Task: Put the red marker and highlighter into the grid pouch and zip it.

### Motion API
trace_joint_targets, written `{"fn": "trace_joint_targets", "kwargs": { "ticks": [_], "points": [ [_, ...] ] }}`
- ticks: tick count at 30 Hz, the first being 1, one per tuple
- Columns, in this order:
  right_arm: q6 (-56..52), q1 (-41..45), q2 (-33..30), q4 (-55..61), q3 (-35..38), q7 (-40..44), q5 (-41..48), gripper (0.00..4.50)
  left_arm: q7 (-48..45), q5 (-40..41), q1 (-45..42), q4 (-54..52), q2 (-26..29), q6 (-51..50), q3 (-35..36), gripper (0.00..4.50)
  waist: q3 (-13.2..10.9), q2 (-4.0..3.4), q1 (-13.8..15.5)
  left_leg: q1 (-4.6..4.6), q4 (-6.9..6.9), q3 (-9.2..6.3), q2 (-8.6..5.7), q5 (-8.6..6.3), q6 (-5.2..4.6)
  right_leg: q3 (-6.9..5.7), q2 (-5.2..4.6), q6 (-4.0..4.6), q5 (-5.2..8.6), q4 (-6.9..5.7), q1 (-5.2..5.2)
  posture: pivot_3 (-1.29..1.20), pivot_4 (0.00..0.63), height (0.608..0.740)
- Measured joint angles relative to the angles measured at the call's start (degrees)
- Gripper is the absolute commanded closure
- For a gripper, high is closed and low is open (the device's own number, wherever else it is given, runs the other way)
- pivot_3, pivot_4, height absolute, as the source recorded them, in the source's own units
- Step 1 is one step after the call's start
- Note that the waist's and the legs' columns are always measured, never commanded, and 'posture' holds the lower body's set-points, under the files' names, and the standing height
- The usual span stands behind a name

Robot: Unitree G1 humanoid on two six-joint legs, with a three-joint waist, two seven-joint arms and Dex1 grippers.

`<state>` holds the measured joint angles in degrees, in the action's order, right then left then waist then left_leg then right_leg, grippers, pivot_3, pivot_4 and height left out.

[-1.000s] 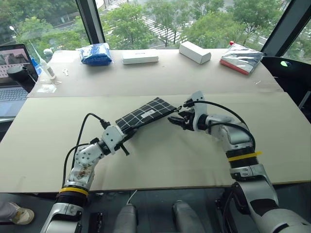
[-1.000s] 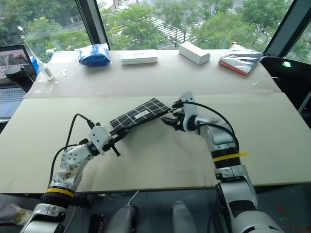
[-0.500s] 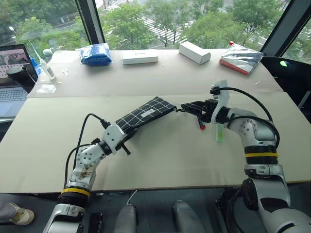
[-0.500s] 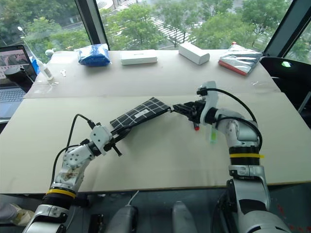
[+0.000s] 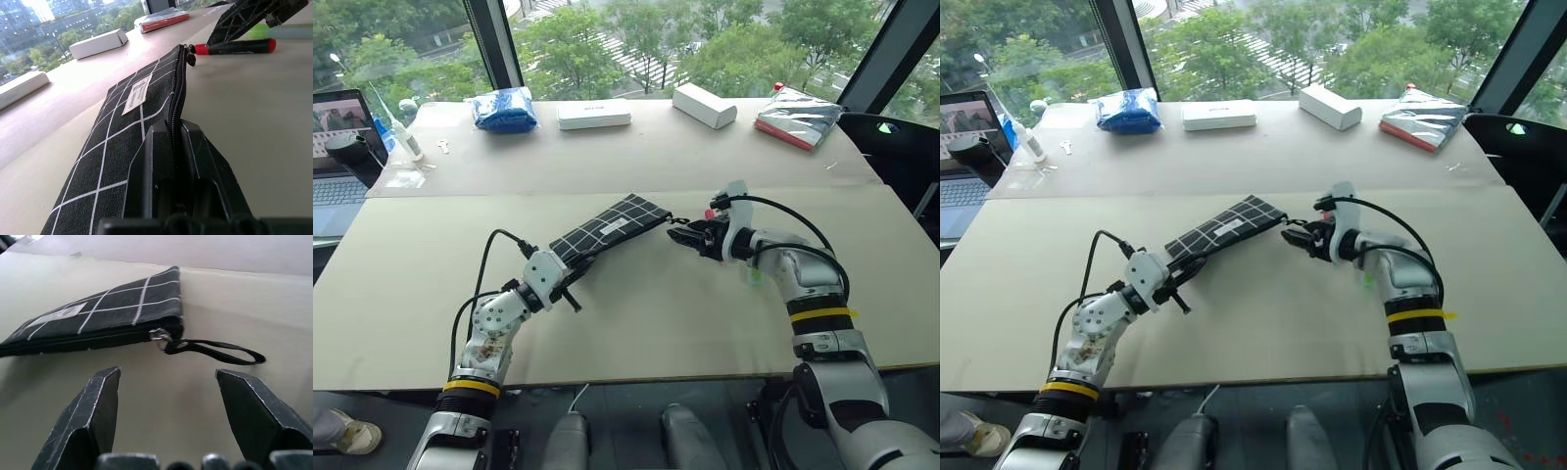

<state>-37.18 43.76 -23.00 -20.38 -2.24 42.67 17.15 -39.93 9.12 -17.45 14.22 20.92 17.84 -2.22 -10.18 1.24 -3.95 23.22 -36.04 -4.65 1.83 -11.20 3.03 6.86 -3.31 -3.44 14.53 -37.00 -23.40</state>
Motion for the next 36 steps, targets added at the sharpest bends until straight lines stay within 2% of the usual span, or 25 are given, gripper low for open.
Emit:
{"fn": "trace_joint_targets", "kwargs": {
  "ticks": [4, 10, 16, 25, 28, 30, 36],
  "points": [
    [5.98, 0.01, -1.07, 0.23, -3.99, 1.14, -4.49, 1.05, 0.47, 0.68, 0.0, -1.51, -0.31, -2.23, 0.96, 4.5, 0.0, 0.0, 0.01, 0.0, -0.01, 0.0, 0.0, 0.0, 0.0, 0.0, 0.0, 0.0, 0.0, 0.0, 0.0, 0.0, 0.15, 0.74],
    [9.8, 1.33, -1.06, -0.11, -4.94, 1.61, -7.1, 1.05, 0.72, 1.33, 0.26, -3.4, -0.51, -4.02, 1.17, 4.5, 0.0, 0.0, 0.01, -0.01, 0.0, 0.0, 0.0, 0.0, 0.0, 0.0, 0.0, 0.0, 0.0, 0.0, 0.0, 0.0, 0.15, 0.74],
    [11.8, 3.2, -0.46, -5.55, -4.99, 0.79, -9.12, 1.05, 1.17, 1.31, 1.82, -4.27, -1.07, -4.03, 1.12, 4.5, 0.0, 0.0, 0.02, -0.01, -0.01, 0.0, 0.0, 0.0, 0.0, 0.0, 0.0, 0.01, -0.01, 0.0, 0.0, 0.0, 0.15, 0.74],
    [16.99, 8.69, 3.15, -20.17, -3.71, -4.21, -11.54, 1.05, 1.39, 1.27, 1.72, -4.38, -1.82, -4.04, 1.05, 4.5, 0.0, 0.0, -0.02, -0.03, 0.01, 0.0, 0.0, 0.0, 0.0, 0.01, 0.0, 0.02, -0.01, 0.0, 0.01, 0.0, 0.15, 0.74],
    [18.09, 9.5, 4.02, -21.3, -3.7, -4.03, -11.54, 1.67, 1.43, 1.25, 1.68, -4.38, -2.07, -4.04, 1.04, 4.5, 0.0, 0.0, -0.04, -0.03, 0.01, 0.0, 0.0, 0.0, 0.0, 0.0, 0.0, 0.02, -0.01, -0.01, 0.01, 0.0, 0.15, 0.74],
    [18.36, 9.49, 4.42, -21.31, -3.7, -3.65, -11.48, 2.26, 1.43, 1.25, 1.67, -4.38, -2.15, -4.04, 1.03, 4.5, 0.0, 0.0, -0.04, -0.03, 0.01, 0.0, 0.0, 0.0, 0.0, 0.0, 0.0, 0.02, -0.01, -0.01, 0.01, 0.0, 0.15, 0.74],
    [18.35, 9.16, 4.34, -19.43, -3.71, 0.38, -11.35, 4.39, 1.51, 1.23, 1.65, -4.36, -2.23, -4.01, 1.03, 4.5, 0.0, 0.0, -0.02, -0.03, 0.01, 0.0, 0.0, 0.0, 0.0, 0.0, 0.0, 0.02, -0.01, -0.02, 0.01, 0.0, 0.15, 0.74]
  ]
}}
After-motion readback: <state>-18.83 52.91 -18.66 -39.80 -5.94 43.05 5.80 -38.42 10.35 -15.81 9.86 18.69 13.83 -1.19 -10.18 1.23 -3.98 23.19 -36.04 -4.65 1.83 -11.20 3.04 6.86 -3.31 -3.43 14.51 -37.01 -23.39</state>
